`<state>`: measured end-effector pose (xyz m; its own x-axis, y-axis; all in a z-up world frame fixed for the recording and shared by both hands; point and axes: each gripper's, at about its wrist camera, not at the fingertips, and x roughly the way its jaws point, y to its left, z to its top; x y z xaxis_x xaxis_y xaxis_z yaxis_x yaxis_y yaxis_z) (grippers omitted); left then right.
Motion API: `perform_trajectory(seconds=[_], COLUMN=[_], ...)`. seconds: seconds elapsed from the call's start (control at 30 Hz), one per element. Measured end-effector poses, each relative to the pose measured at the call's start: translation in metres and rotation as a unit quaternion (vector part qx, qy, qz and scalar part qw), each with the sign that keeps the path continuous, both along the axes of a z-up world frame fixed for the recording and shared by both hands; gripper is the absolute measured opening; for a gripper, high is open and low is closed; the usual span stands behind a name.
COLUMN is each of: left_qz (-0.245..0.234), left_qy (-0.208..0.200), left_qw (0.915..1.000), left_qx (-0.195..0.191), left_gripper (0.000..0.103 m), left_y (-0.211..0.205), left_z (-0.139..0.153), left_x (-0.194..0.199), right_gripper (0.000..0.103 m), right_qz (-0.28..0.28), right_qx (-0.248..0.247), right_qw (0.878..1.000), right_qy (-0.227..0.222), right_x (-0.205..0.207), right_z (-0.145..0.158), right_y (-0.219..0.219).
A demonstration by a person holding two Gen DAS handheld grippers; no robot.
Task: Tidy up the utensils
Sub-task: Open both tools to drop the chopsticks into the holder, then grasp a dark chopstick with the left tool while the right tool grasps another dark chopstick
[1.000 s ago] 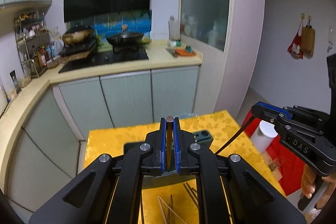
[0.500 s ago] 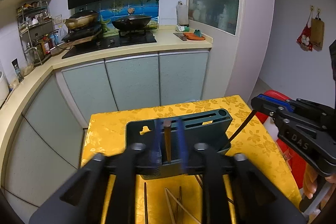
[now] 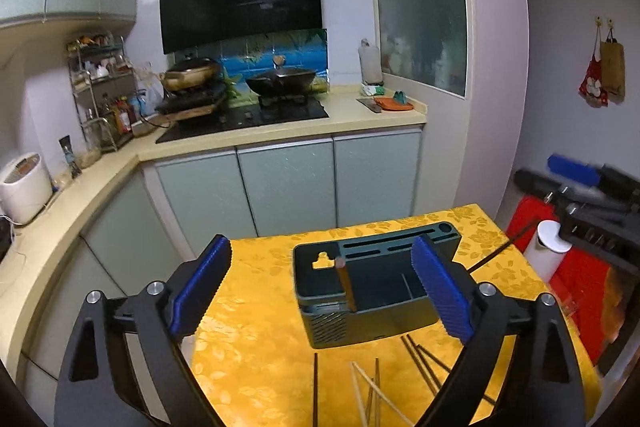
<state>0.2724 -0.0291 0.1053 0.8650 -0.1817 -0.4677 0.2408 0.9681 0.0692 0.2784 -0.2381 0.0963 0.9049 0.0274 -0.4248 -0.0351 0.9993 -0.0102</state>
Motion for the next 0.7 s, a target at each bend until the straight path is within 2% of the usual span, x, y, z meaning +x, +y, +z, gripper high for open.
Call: perform_trajectory(seconds=[0.23,0.5,0.7], left_qz=[0.009,0.031,0.031], left_qy=[-0.005,-0.004,0.002], left_qw=[1.0,0.9993,0.9992], left_qx=[0.001,0.023,0.024], left_gripper=[0.092,0.093,0.092], left_y=[0.014,0.023,0.032], left_z=[-0.02,-0.056,-0.079], left_x=[-0.03,-0.063,-0.089], right_gripper=[0.064,0.064,0.064], right_qz=[0.011,0.022,0.022], right_qx=[0.004,0.018,0.009], right_qw=[1.0,0.999,0.999], right_qy=[-0.025,-0.028,-0.025], right_x=[-0.042,-0.09,-0.12], right_z=[-0.003,-0.039,-0.074], right_y=[-0.011,-0.018,-0.013])
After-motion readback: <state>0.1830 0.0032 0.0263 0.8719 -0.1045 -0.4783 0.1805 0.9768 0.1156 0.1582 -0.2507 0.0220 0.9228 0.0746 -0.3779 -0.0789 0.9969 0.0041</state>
